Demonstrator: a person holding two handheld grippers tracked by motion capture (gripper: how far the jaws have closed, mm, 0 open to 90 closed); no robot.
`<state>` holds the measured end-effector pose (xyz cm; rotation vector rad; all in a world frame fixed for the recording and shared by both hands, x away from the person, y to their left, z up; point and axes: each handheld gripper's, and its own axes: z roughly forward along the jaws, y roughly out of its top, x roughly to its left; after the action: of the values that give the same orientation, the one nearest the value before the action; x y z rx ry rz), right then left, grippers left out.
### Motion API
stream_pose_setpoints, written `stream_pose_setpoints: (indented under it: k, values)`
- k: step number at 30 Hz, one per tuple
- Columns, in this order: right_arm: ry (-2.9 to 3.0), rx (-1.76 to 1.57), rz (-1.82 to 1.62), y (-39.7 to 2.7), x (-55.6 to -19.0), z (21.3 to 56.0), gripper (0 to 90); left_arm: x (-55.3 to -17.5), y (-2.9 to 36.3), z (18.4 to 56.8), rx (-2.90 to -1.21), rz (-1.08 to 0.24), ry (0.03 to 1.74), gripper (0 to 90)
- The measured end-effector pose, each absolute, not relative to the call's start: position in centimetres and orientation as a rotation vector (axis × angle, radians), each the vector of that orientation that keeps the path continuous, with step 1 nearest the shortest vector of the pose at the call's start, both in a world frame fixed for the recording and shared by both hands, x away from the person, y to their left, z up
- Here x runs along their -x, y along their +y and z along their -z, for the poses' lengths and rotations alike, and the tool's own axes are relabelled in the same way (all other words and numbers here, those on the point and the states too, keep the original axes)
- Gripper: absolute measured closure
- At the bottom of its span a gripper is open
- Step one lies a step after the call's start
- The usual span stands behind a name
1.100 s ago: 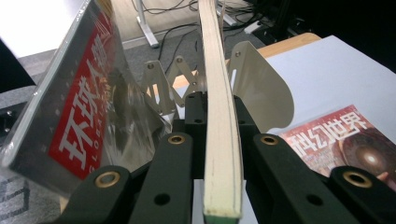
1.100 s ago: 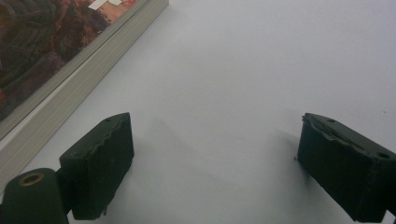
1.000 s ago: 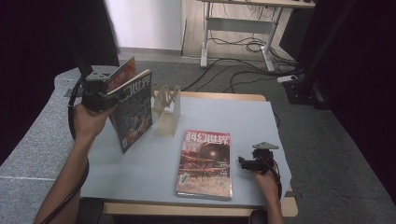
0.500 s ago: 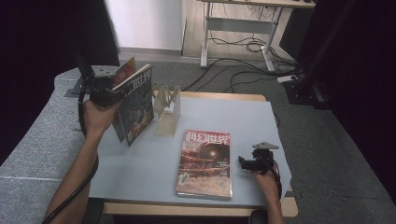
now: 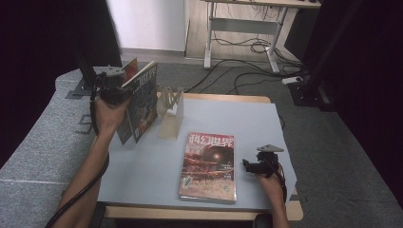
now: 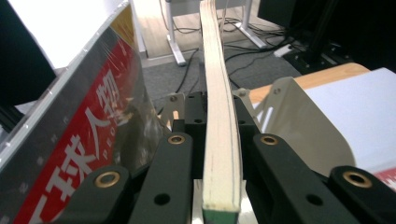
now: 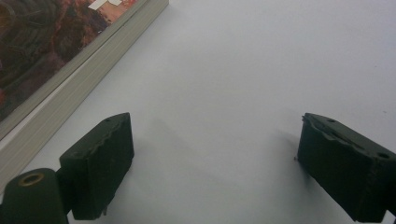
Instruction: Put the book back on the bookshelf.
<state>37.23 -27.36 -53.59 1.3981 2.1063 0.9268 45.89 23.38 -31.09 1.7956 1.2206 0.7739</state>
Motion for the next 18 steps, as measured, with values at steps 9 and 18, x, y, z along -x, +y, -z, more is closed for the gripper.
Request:
stream_pose_setpoints:
  k: [9, 18]
  values:
    - [2.106, -1.398, -0.927, -27.4, -37.2, 53.6, 10.3, -46.5, 22.8, 32.2, -1.751, -0.818, 1.232, 82.7]
    - [2.106, -1.398, -0.927, -27.4, -37.2, 53.6, 10.3, -46.8, 22.8, 33.2, -1.718, -0.849, 1.232, 82.7]
